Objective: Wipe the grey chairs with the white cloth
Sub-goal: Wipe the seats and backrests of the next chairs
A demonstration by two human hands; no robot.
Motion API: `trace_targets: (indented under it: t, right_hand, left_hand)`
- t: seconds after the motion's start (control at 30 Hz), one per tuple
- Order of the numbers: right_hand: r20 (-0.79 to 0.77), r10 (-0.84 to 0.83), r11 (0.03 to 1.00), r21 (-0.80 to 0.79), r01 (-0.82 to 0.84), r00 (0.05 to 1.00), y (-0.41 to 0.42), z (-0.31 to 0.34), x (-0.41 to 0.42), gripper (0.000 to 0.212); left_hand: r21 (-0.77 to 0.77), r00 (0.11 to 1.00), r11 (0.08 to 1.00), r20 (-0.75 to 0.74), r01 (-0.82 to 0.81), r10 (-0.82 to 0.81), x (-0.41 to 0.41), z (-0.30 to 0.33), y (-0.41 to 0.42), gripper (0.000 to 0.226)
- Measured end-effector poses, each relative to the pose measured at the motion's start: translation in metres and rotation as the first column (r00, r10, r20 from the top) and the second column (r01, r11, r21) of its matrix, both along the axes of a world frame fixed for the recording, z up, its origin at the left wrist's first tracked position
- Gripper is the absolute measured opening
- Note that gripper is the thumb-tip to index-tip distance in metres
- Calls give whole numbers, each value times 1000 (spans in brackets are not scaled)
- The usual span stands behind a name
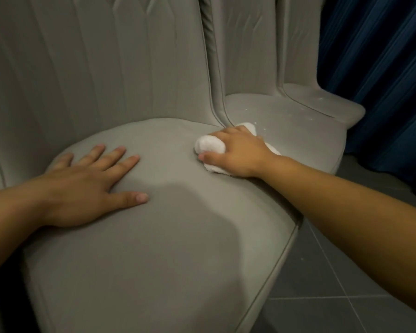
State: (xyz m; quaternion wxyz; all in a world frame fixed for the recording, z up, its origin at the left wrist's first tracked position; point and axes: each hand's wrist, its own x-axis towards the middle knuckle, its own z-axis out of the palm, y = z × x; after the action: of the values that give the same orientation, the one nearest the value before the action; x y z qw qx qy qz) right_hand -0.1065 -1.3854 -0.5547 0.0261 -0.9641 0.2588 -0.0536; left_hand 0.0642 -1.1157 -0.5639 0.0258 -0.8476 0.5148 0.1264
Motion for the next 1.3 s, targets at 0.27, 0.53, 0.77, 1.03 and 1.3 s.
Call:
trace_targets:
  t: [0.27, 0.53, 0.77, 1.03, 1.3]
  right_hand:
    - [90, 157, 985, 53, -162, 983, 70, -1, -130, 73]
    - [196, -117, 993, 56, 108, 974, -24, 1, -81, 65]
    - [159, -141, 988, 82, 129, 977, -10, 2, -56, 52]
    - [74, 300, 949, 79, -305, 951, 60, 0, -72, 62]
    - [52, 247, 965, 77, -251, 968, 66, 5, 36, 67]
  left_hand:
    - [-7, 1000, 1000, 17, 19, -19, 0, -2, -1, 106]
    - [-93, 999, 996, 50, -2, 7, 11, -17, -3, 89]
    - [-9, 1000, 1000, 4, 7, -7, 4, -2, -1, 105]
    - [-560, 888, 826, 410, 64, 209, 5, 33, 3, 75]
    - [-931, 692, 304, 85, -200, 717, 63, 53, 43, 85]
